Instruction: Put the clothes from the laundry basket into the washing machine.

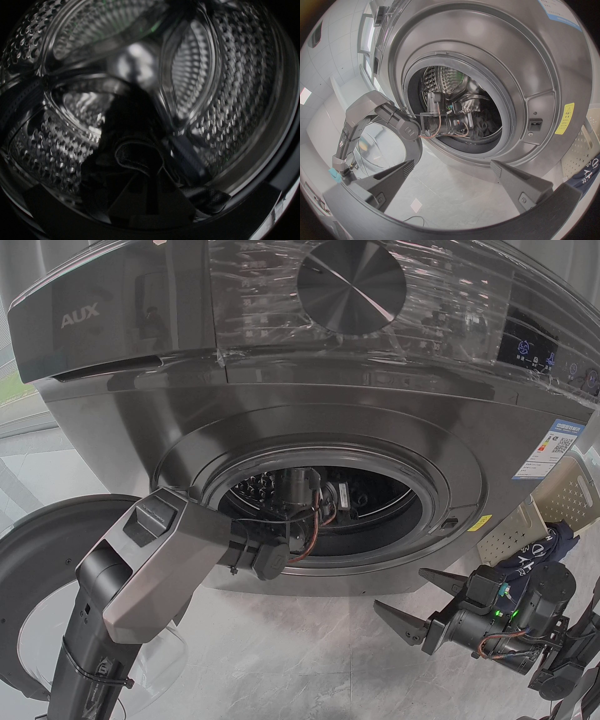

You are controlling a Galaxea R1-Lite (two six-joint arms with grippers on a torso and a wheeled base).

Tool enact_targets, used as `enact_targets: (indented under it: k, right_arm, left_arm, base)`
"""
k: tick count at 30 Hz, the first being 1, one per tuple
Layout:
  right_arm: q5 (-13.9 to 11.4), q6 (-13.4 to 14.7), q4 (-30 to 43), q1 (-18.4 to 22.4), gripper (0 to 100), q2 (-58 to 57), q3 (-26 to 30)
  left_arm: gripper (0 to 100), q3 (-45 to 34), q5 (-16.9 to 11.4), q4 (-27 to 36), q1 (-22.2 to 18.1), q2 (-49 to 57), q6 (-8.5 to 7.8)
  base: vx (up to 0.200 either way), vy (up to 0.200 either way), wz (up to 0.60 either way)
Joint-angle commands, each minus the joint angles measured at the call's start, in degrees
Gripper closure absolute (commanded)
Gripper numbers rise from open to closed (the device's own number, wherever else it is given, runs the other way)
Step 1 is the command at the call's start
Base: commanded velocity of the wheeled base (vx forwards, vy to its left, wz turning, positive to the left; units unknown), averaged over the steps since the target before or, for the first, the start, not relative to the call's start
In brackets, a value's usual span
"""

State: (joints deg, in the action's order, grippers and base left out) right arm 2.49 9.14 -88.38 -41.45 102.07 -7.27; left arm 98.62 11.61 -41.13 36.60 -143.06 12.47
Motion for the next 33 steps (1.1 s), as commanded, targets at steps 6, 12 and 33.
enact_targets:
  k: [6, 12, 33]
  right_arm:
    - [0.0, 0.1, 0.0, 0.0, 0, 0.1, 0.1]
    - [0.0, 0.0, 0.0, 0.0, 0, 0.1, 0.1]
    - [0.0, 0.1, 0.0, 0.0, 0, 0.2, 0.1]
  left_arm:
    - [100, 16.0, 1.7, -5.6, -0.9, -9.6, 2.38]
    - [100, 16.0, 1.8, -7.1, -0.9, -11.2, 2.12]
    - [0, 2.5, 2.2, -0.4, -0.1, 1.3, 0.36]
  base:
    - [0.000, 0.000, 0.00]
    - [0.000, 0.000, 0.00]
    - [0.000, 0.000, 0.00]
